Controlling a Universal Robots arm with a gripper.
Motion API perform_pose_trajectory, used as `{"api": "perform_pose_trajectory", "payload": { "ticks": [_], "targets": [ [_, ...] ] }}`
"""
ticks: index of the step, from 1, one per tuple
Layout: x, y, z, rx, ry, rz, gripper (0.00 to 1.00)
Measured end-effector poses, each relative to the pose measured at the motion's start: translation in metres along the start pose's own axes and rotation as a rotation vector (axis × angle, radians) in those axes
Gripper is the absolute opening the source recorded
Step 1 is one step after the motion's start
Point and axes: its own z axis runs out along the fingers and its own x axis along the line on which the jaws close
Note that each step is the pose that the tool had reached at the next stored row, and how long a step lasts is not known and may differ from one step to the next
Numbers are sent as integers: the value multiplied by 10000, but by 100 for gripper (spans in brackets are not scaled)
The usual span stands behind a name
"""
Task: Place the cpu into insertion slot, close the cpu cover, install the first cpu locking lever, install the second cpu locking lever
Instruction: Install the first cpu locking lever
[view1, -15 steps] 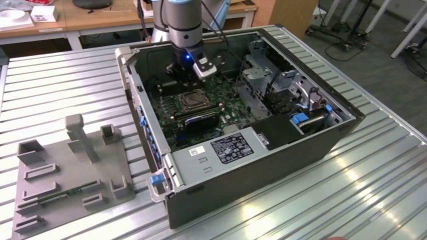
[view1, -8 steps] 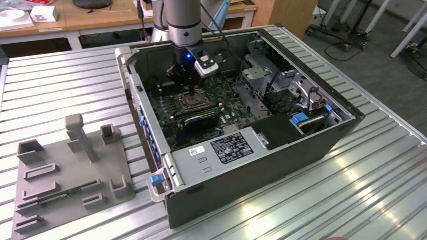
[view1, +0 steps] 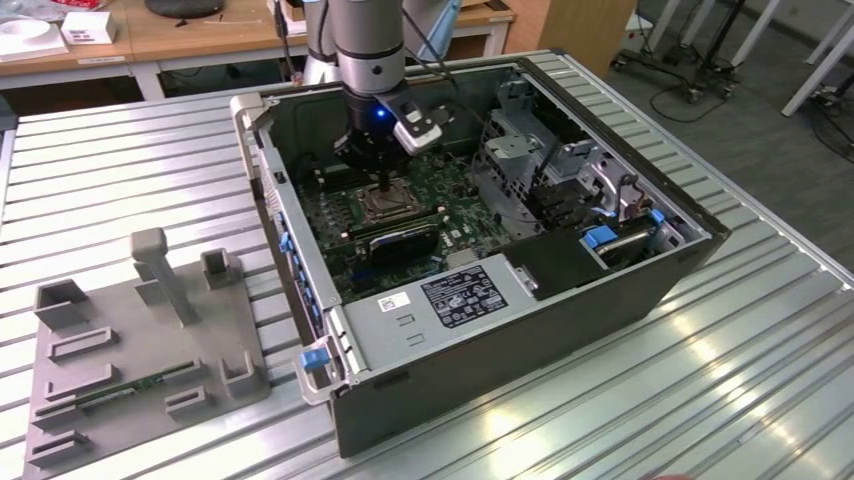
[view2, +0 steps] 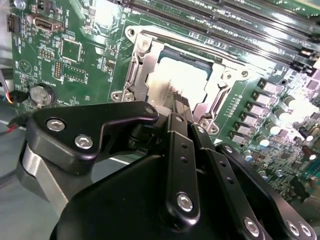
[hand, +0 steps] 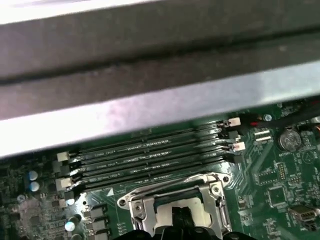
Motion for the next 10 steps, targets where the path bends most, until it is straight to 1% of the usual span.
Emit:
{"api": "perform_pose_trajectory", "payload": {
  "ticks": [1, 3, 4, 7, 10],
  "targets": [
    [-14, -2, 4, 10, 44, -67, 11],
    [-60, -6, 11, 53, 171, -102, 11],
    [-66, -17, 11, 84, 207, -118, 11],
    [-71, -43, 11, 121, 229, -143, 11],
    [-77, -71, 11, 132, 237, -172, 11]
  ]
}}
